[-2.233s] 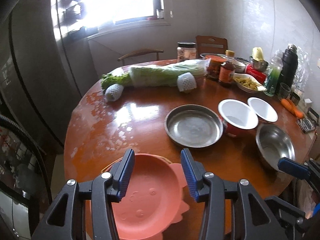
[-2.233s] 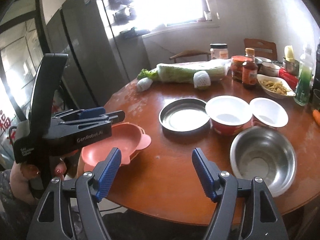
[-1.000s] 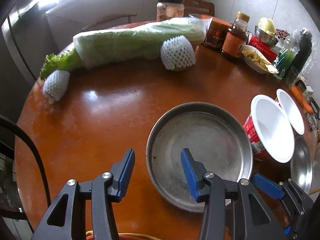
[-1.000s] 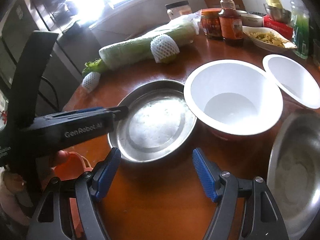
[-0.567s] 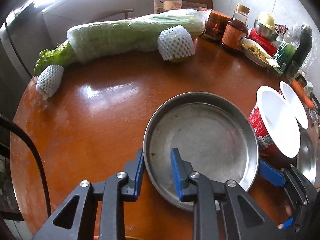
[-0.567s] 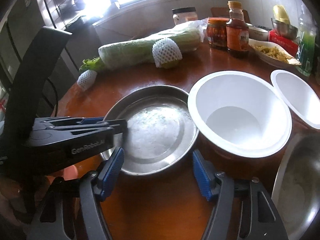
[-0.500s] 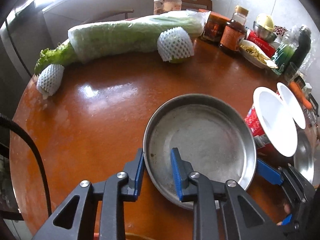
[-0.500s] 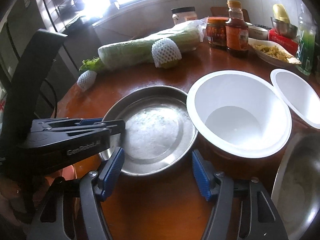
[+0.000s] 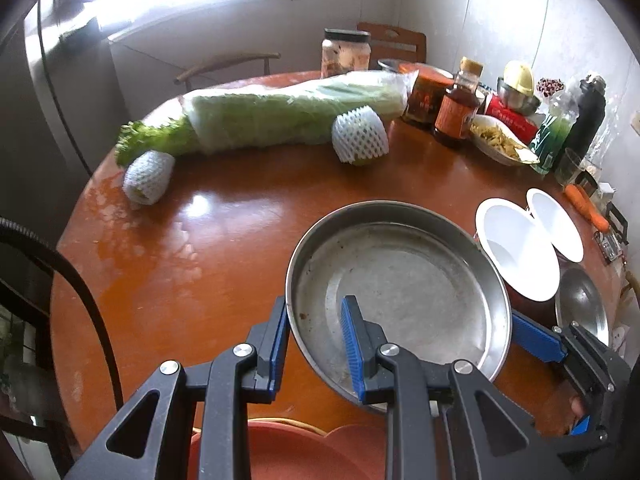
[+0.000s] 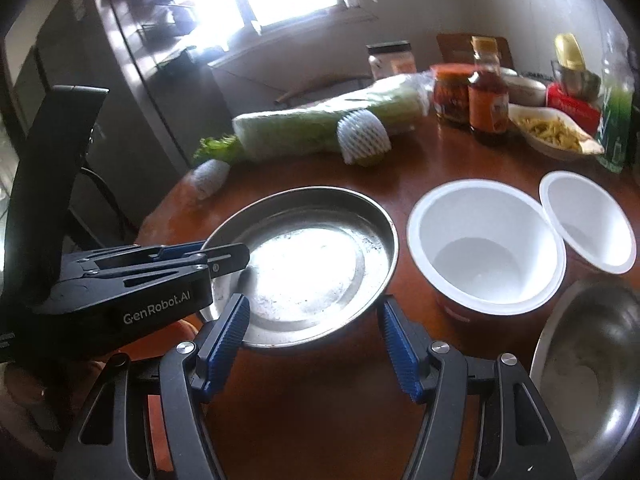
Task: Organize plates and bowls
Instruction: 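Lift the steel tray with the left tool toward the stacked plates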
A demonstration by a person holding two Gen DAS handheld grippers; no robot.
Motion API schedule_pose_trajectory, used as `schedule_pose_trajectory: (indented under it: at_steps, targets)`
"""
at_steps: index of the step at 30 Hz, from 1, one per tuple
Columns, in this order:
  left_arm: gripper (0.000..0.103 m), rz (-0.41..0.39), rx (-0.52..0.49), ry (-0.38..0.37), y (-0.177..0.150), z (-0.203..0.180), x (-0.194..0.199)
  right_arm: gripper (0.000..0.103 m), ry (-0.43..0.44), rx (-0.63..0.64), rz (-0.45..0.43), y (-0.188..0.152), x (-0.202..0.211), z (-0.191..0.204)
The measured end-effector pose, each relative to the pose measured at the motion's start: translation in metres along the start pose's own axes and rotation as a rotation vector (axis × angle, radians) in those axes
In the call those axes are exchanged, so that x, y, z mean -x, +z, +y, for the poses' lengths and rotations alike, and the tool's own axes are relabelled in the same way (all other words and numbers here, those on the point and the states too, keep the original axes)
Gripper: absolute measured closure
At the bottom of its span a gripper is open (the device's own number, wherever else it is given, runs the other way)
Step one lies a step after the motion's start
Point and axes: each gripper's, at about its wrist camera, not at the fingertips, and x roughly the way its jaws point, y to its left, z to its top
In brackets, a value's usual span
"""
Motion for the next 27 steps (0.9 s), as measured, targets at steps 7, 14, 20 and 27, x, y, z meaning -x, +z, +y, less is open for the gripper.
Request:
schedule_pose_trajectory:
  at_steps: [7,14,20,27]
  targets:
    - [0.076,-0.063,0.016,-0.005,-0.009,0.01,0.026,0.035,0.018,0.039,-0.019,-0.002,0.014,0.02]
    - [0.076,-0.109,0.021,-0.017,-0.022,0.014,0.042,0.035,0.015,0.079,-0.038,-0.008,0.026,0.034]
    - [0.076,-0.149,0.062,-0.014,-0.038,0.032,0.051,0.035,0.042,0.12,-0.042,-0.016,0.028,0.048]
    - [0.075,-0.188,0.1,-0.033,-0.025,0.04,0.051,0.035,0.047,0.162,-0.056,-0.017,0.027,0.062]
